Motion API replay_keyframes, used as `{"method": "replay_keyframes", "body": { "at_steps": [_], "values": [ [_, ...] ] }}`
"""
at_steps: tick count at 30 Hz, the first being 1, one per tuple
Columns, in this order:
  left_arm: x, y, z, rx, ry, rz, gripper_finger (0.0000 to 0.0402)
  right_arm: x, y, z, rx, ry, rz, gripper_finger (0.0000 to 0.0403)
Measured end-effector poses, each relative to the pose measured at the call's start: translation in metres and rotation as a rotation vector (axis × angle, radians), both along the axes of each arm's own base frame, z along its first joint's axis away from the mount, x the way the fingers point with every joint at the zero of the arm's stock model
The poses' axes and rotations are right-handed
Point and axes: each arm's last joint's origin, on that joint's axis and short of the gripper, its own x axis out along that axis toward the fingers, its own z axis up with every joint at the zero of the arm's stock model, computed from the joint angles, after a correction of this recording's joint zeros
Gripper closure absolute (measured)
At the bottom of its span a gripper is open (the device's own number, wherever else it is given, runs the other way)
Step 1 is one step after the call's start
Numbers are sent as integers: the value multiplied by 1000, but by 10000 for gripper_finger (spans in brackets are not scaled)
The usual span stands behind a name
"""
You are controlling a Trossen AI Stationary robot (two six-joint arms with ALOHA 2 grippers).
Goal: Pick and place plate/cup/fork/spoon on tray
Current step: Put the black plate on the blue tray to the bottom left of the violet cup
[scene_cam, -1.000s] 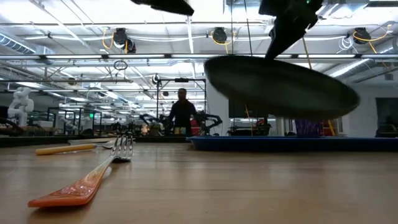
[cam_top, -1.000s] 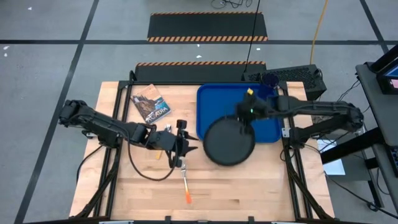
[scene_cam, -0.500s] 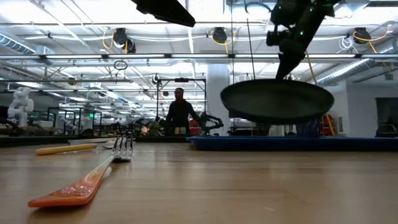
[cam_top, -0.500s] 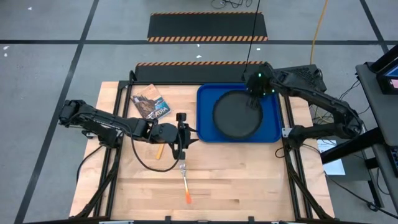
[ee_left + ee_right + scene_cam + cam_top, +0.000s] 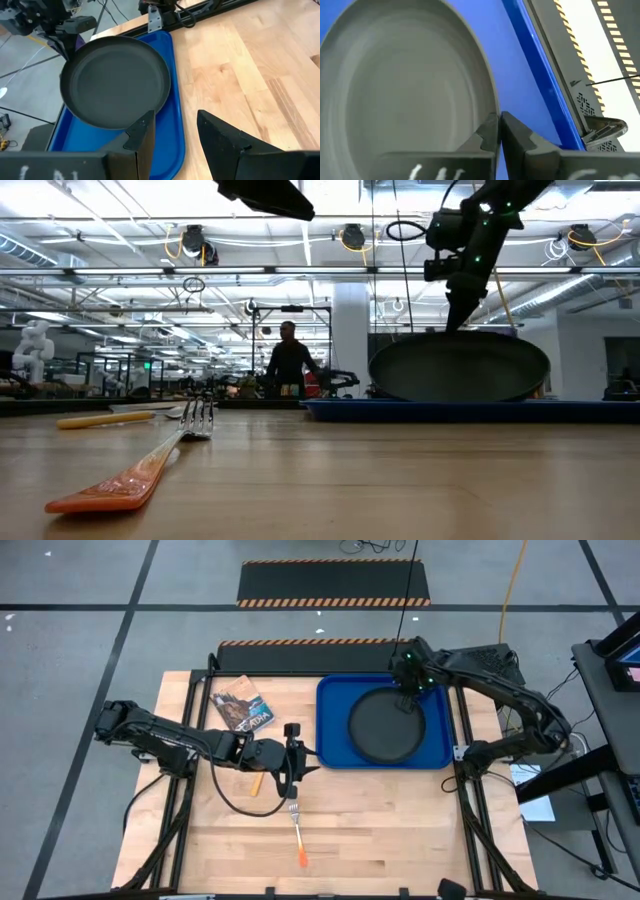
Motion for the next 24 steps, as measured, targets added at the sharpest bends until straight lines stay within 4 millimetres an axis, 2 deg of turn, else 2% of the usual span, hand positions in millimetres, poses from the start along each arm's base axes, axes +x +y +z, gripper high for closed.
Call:
{"method": "replay_keyframes", "body": {
  "at_steps": [8,17,21,24],
  "values": [
    [0,0,0,-6,0,3,252,3,-6,-9,-22,77,21,397],
    [0,0,-1,-14,10,9,252,3,-8,-10,-39,95,5,375],
    [-1,0,-2,-16,25,12,252,4,-9,-9,-39,63,-11,365],
    [-2,0,-4,-16,37,14,252,11,-6,-8,7,-29,-15,357]
  ]
}}
